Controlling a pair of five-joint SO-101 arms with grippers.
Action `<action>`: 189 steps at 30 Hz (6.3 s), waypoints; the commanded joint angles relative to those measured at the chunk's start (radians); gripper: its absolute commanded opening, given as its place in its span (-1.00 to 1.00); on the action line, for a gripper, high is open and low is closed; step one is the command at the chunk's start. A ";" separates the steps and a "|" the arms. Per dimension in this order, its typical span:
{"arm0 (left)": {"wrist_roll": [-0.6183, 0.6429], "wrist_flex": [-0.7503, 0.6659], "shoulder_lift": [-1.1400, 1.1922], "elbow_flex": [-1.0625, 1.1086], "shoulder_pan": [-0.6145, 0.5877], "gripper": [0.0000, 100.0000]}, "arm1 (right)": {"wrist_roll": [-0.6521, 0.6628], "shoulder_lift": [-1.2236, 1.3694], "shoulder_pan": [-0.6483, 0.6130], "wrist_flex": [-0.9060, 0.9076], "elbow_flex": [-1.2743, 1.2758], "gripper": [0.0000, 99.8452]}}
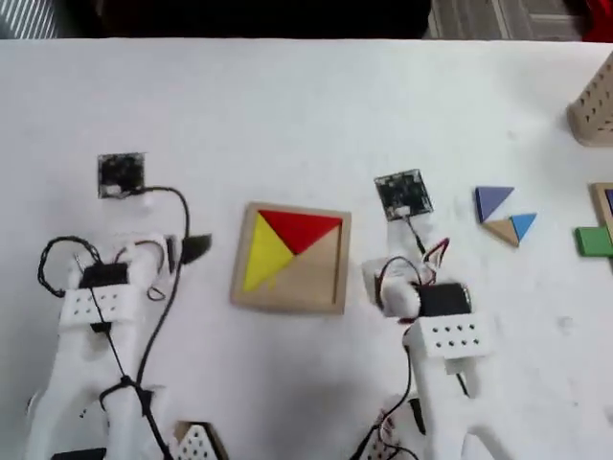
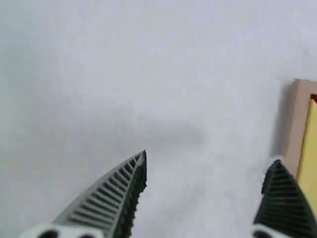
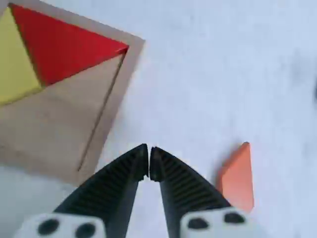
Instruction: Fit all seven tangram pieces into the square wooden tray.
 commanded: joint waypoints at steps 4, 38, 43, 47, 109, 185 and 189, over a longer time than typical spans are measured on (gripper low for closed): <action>-0.014 0.133 -0.028 -0.089 0.128 -0.27 | -0.038 0.122 0.088 -0.188 0.020 -0.96; 0.005 -0.018 -0.019 -0.031 0.444 -0.88 | -0.091 0.168 0.148 -0.085 -0.063 -0.65; 0.072 -0.008 -0.019 -0.064 0.320 -0.77 | -0.087 0.168 0.153 -0.076 -0.064 -0.64; 0.094 0.057 -0.019 -0.091 0.278 -0.53 | -0.087 0.166 0.157 -0.012 -0.094 -0.64; 0.089 0.015 -0.021 -0.075 0.163 -0.56 | 0.173 0.518 0.219 0.111 -0.292 -0.97; 0.095 0.009 -0.028 -0.081 0.159 -0.57 | 0.077 0.693 -0.156 0.472 -0.753 -0.96; 0.095 0.009 -0.028 -0.081 0.159 -0.57 | -0.124 0.693 -0.220 0.384 -0.755 -0.96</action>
